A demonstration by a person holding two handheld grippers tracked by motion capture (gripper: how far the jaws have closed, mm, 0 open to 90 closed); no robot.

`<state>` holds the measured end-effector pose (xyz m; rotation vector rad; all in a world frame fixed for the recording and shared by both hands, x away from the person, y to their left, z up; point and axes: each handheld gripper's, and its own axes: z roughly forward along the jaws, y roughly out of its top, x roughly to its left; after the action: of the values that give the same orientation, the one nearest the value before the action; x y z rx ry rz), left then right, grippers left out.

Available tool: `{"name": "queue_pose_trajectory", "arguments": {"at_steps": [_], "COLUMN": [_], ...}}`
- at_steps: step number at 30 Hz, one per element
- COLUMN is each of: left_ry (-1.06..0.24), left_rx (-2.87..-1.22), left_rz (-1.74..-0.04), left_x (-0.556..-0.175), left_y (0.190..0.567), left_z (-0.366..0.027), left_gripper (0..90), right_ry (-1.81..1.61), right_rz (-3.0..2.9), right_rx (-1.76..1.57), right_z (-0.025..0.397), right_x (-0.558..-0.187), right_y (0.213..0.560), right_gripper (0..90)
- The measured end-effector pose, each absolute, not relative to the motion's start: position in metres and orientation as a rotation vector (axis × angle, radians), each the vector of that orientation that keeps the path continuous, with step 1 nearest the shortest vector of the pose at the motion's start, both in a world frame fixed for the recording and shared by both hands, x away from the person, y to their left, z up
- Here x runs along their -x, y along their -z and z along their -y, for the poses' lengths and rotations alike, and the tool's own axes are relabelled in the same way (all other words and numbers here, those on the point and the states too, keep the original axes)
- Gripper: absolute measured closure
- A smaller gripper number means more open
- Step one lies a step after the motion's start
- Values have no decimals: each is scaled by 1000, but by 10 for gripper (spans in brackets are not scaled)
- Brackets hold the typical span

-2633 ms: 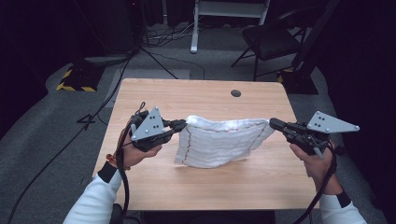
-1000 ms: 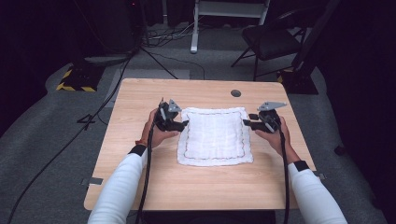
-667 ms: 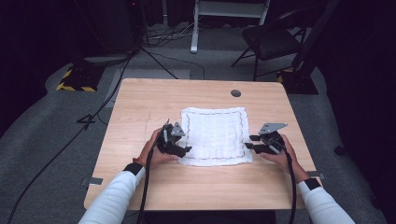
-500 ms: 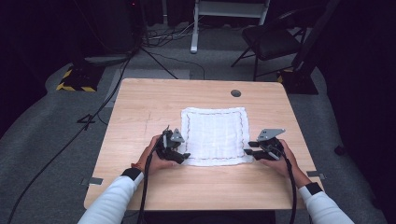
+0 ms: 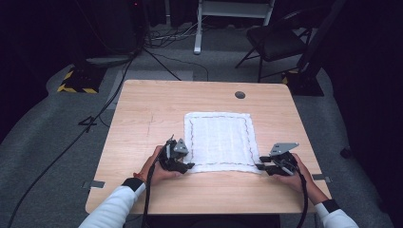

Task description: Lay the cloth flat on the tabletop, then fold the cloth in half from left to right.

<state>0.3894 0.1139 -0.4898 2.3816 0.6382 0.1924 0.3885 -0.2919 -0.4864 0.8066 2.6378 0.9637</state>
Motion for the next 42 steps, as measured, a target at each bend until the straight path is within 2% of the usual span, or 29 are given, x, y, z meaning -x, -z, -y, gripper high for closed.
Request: {"name": "queue_pose_trajectory", "arguments": {"at_steps": [3,7,10,16,21,26,42], "left_ry": [-180,-205,-254,-359,-357,-379,-416], "left_rx": [-2379,-2352,-2302,-2246,-2195,-2173,-2138], "left_rz": [-629,-652,-680,-782,-845,-862,-982], "left_x": [-385,-388,-398,-429,-459,-473,-510], "left_y": [490,483,475,470,467,466,469], "left_z": [-113,-119,-126,-134,-138,-136,-136], "left_gripper": [402,310,254,229,225,220,220], "right_ry": [-953,-922,-983,-1080,-1119,-1138,-1176], "right_rz": [-2629,-2601,-2570,-2580,-2620,-2649,-2684], "right_rx": [-817,-810,-794,-684,-569,-475,-337], "right_z": [296,296,290,254,204,166,102], "right_x": [-382,-378,-379,-385,-389,-389,-384], "right_y": [486,483,475,466,464,465,474], "right_gripper": [568,439,395,355,367,391,466]}}
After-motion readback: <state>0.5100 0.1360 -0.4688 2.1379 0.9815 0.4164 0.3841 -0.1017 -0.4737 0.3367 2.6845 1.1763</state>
